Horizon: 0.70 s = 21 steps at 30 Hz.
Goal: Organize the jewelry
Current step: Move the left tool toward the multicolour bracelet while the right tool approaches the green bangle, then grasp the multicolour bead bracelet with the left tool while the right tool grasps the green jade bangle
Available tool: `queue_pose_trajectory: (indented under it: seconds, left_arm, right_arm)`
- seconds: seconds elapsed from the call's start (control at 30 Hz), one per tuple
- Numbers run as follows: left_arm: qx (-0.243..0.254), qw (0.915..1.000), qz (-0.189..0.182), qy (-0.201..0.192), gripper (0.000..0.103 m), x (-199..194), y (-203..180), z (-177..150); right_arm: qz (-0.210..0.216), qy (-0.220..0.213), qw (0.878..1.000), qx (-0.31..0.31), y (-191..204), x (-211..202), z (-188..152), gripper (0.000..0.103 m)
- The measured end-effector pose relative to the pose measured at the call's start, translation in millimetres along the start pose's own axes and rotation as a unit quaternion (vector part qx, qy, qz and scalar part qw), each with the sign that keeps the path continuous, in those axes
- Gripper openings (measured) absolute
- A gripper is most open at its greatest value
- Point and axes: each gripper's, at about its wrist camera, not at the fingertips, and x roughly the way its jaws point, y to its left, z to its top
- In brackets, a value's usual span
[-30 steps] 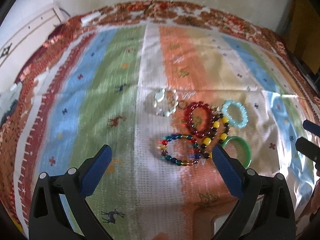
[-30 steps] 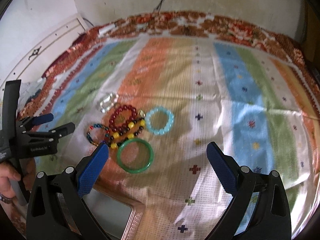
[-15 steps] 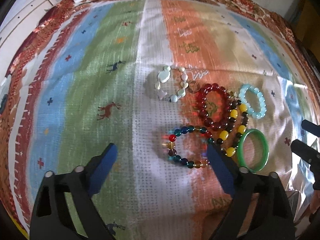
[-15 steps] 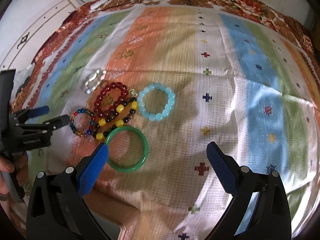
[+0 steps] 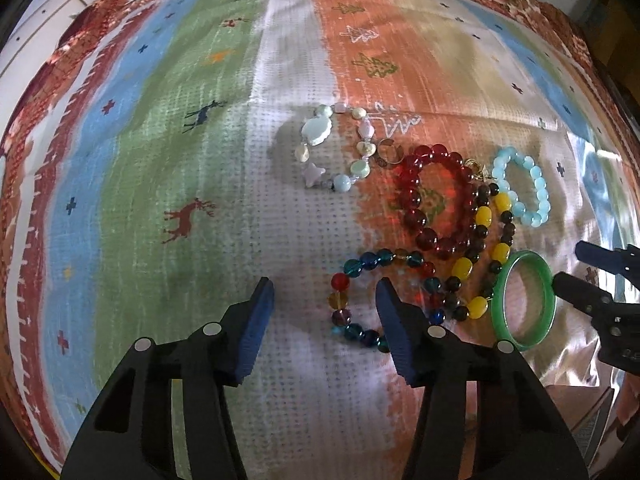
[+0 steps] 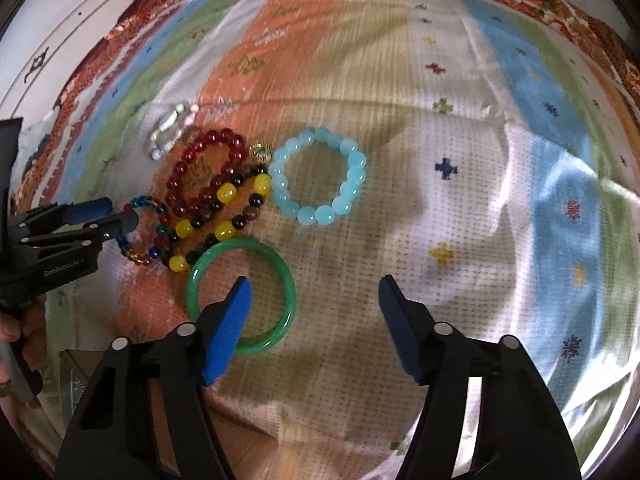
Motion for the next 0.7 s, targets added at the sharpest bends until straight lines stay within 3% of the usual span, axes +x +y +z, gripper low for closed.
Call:
queue_pose_trajectory:
  seconds: [0.2,0.27,0.37,0.47,0.7]
  left_arm:
    - [0.022,0.9997,0.005,0.0,0.033,2,-5,-2]
    - [0.03,0.9995,0.003,0.003,0.025,3,-8,-3]
    - [0.04,0.9992,-0.001,0.007,0.009,4,-12,-5]
    - [0.015,0.9998,-0.011,0.005,0.009,2,-7,-4]
    - [0.006,0.9994,-0.028,-0.02,0.009,-19,-10,-6]
  right_arm:
    - [-0.006,0.011,1.0,-0.015,6,8,1,0.05]
    - [-0.016,0.015,1.0,-0.015,5,10,1,0.034]
    - [-0.012,0.019,1.0,-0.013,5,12,0,0.021]
    - [-0.004,0.022,1.0,-0.013,4,13,-1,0.009]
    - [0.0,0.004,1.0,-0.027,12,-6,-4,0.008]
